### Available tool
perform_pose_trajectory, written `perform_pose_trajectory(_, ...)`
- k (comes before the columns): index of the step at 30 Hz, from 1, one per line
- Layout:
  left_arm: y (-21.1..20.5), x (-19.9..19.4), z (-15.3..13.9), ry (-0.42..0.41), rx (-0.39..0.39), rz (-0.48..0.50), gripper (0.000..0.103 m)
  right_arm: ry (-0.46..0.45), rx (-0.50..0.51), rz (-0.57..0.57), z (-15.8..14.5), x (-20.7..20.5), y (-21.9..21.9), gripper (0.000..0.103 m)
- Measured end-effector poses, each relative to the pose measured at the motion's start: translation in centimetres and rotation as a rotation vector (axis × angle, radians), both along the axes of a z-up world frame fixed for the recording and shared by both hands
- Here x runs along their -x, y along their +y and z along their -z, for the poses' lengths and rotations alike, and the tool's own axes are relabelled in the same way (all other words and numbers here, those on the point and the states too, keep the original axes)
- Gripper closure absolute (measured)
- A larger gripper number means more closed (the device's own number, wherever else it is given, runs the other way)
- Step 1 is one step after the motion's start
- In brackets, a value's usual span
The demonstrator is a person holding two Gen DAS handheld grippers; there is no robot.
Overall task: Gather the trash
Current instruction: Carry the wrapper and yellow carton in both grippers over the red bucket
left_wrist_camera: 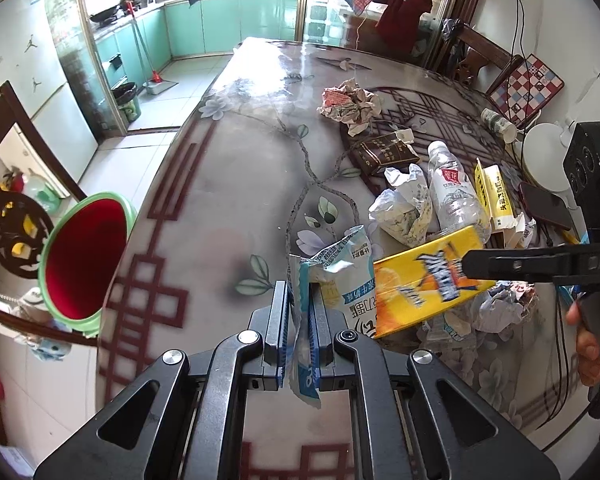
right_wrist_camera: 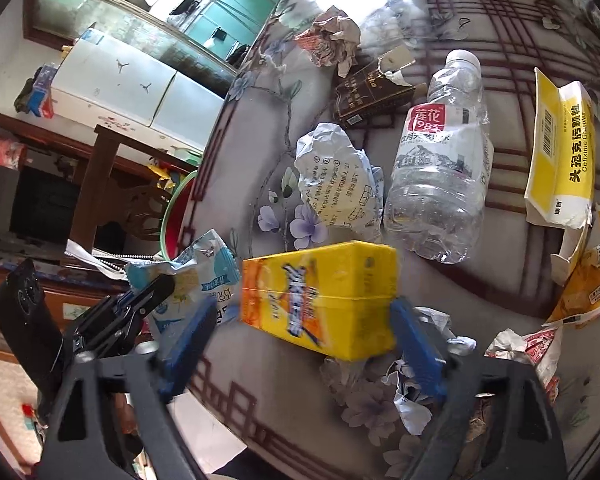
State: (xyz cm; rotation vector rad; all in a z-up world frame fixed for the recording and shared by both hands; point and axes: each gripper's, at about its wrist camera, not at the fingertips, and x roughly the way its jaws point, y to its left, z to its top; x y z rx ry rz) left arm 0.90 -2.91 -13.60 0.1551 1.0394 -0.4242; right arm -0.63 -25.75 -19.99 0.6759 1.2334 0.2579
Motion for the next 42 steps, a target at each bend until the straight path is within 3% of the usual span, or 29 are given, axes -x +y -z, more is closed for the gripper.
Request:
perform_pose_trajectory(1, 0.0, 0.0, 0.0, 0.001, 0.001, -0.001, 0.094, -0.003, -0.009, 0.003, 0.0, 0.0, 0.0, 0.065)
perform_pose_trajectory(2, 0.0, -0.1, 0.0, 0.001, 0.002, -0.002, 0.094, -0.009, -0.011, 0.007, 0.0, 0.1, -0.1, 0.078)
perform_pose_trajectory(4, 0.1, -0.2, -0.1, -0.002, 0.002, -0.004, 0.094, -0.037, -0.007, 0.008, -0.4, 0.2, -0.1, 0.087)
perform_pose_trajectory(6, 0.1, -0.4, -0.1, -0.004, -0.002, -0.005, 0.094, -0.066, 0.017, -0.011, -1.1, 0.2, 0.1, 0.088)
perform_pose_trajectory(9, 0.3, -0.7, -0.2, -0.003, -0.004, -0.012, 0.094, -0.123, 0.165, -0.070, -3.0, 0.1, 1.1, 0.087)
perform_pose_trajectory(10, 0.4, -0.8, -0.3, -0.004, 0.000, -0.016, 0.094, -0.142, 0.226, -0.108, -3.6, 0.0, 1.5, 0.082)
perform_pose_trajectory(12, 0.8, -1.1, -0.6, -0.008, 0.011, -0.028, 0.094, -0.187, 0.327, -0.219, -4.6, -0.1, 2.7, 0.060)
perform_pose_trajectory(13, 1.1, -1.2, -0.8, -0.011, 0.015, -0.036, 0.094, -0.210, 0.378, -0.297, -5.0, -0.3, 3.6, 0.038)
perform_pose_trajectory(14, 1.4, -1.4, -0.9, -0.015, 0.017, -0.044, 0.094, -0.231, 0.425, -0.360, -5.3, -0.4, 4.3, 0.030)
perform_pose_trajectory(18, 2.5, -1.9, -1.3, -0.016, 0.042, -0.079, 0.094, -0.358, 0.599, -0.652, -5.8, -0.5, 8.1, 0.030)
perform_pose_trajectory(21, 3.4, -2.1, -1.5, -0.011, 0.062, -0.108, 0.094, -0.417, 0.694, -0.834, -4.3, -0.6, 10.8, 0.030)
perform_pose_trajectory(27, 4.6, -1.8, -2.3, -0.046, 0.041, -0.137, 0.094, -0.319, 0.704, -1.045, 1.4, -2.0, 14.2, 0.030)
perform_pose_trajectory(30, 5.6, -2.0, -2.4, -0.043, 0.031, -0.160, 0.094, -0.264, 0.741, -1.058, 3.7, -2.3, 14.8, 0.030)
perform_pose_trajectory(32, 6.2, -2.2, -2.2, -0.040, 0.021, -0.172, 0.094, -0.240, 0.691, -1.003, 4.1, -2.3, 14.4, 0.036)
perform_pose_trajectory(35, 6.9, -2.7, -2.0, -0.036, 0.013, -0.183, 0.094, -0.238, 0.595, -0.903, 3.4, -2.1, 13.3, 0.047)
perform_pose_trajectory(42, 7.4, -3.7, -1.4, -0.026, 0.030, -0.178, 0.094, -0.215, 0.460, -0.618, 0.4, -2.0, 10.3, 0.048)
